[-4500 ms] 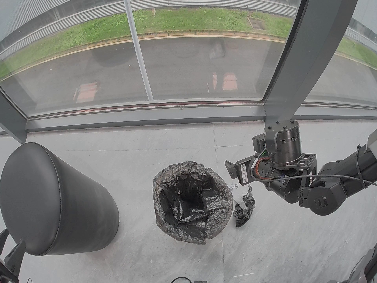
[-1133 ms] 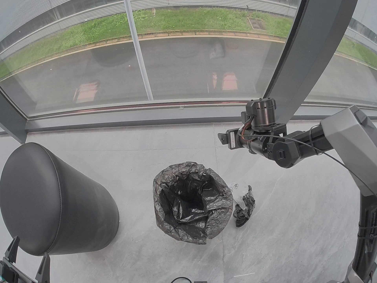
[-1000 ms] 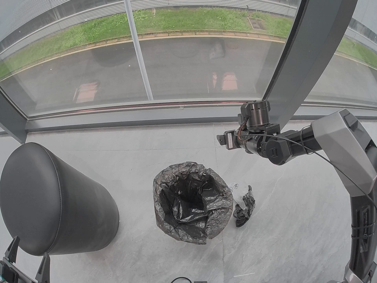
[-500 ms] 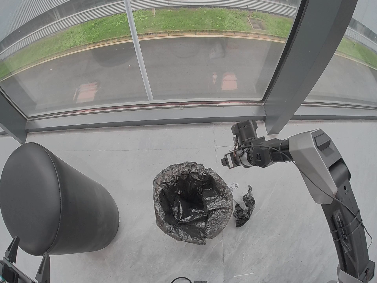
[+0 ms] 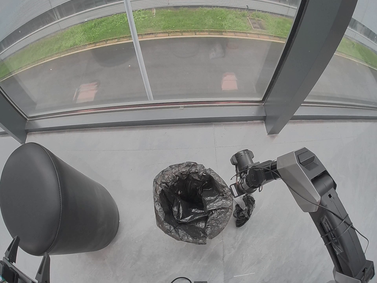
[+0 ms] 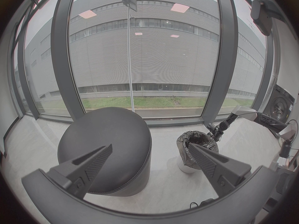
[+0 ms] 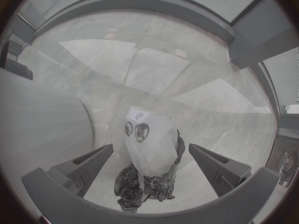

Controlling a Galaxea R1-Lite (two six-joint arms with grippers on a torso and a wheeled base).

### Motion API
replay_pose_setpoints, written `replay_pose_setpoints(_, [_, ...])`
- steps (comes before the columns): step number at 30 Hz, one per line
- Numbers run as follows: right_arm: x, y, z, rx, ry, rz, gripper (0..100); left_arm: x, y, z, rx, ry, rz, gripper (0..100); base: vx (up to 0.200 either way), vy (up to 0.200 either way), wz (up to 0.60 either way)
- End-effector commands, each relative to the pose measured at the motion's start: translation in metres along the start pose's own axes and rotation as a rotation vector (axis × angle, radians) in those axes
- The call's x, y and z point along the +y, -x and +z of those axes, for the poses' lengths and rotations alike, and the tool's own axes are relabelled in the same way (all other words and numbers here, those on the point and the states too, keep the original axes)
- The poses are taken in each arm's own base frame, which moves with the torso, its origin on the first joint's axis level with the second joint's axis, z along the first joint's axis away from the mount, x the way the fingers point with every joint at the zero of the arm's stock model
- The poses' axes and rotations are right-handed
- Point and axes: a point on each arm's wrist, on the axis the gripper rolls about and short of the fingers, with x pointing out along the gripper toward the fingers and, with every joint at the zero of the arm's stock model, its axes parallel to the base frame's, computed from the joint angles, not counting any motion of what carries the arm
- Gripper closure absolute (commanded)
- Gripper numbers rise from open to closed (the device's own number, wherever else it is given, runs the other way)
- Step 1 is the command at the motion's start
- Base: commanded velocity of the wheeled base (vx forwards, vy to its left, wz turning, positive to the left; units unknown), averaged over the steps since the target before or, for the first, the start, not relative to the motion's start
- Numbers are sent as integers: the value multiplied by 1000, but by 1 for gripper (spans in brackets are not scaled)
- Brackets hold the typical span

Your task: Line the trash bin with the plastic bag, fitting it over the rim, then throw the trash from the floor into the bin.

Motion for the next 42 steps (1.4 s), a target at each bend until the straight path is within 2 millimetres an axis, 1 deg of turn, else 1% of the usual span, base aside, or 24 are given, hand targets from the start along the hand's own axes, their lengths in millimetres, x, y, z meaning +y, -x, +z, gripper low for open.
replay_pose_setpoints(1, [-1,-19,-19,71,6,-6,0,0,0,-5,4,0,0,0,0,0,0])
replay_pose_setpoints(6, [-1,-29,-29,102,8,-8,0,0,0,-5,4,0,0,0,0,0,0])
replay_pose_setpoints(10, [3,-44,-45,144,16,-11,0,0,0,-5,4,2,0,0,0,0,0])
replay_pose_setpoints(13, [8,-59,-63,190,4,-18,0,0,0,-5,4,0,0,0,0,0,0])
replay_pose_setpoints(15, [8,-61,-64,194,4,-19,0,0,0,-5,4,0,0,0,0,0,0])
replay_pose_setpoints(16, [12,-74,-83,244,7,-28,0,0,0,-5,4,0,0,0,0,0,0])
replay_pose_setpoints(17, [14,-81,-97,303,22,-30,0,0,0,-5,4,0,0,0,0,0,0])
replay_pose_setpoints(18, [15,-83,-102,326,26,-30,0,0,0,-5,4,2,0,0,0,0,0])
replay_pose_setpoints(19, [15,-88,-115,385,38,-31,0,0,0,-5,4,2,0,0,0,0,0])
replay_pose_setpoints(20, [15,-89,-119,405,41,-31,0,0,0,-5,4,0,0,0,0,0,0])
replay_pose_setpoints(23, [10,-88,-115,397,16,-41,0,0,0,-5,4,0,0,0,0,0,0])
replay_pose_setpoints(30, [1,-78,-98,352,-38,-53,0,0,0,-5,4,0,0,0,0,0,0])
replay_pose_setpoints(31, [-1,-74,-93,339,-44,-54,0,0,0,-5,4,0,0,0,0,0,0])
replay_pose_setpoints(36, [-5,-65,-80,306,-62,-56,0,0,0,-5,4,0,0,0,0,0,0])
replay_pose_setpoints(37, [-7,-60,-72,280,-78,-57,0,0,0,-5,4,2,0,0,0,0,0])
replay_pose_setpoints(42, [-11,-43,-52,226,-120,-59,0,0,0,-5,4,0,0,0,0,0,0])
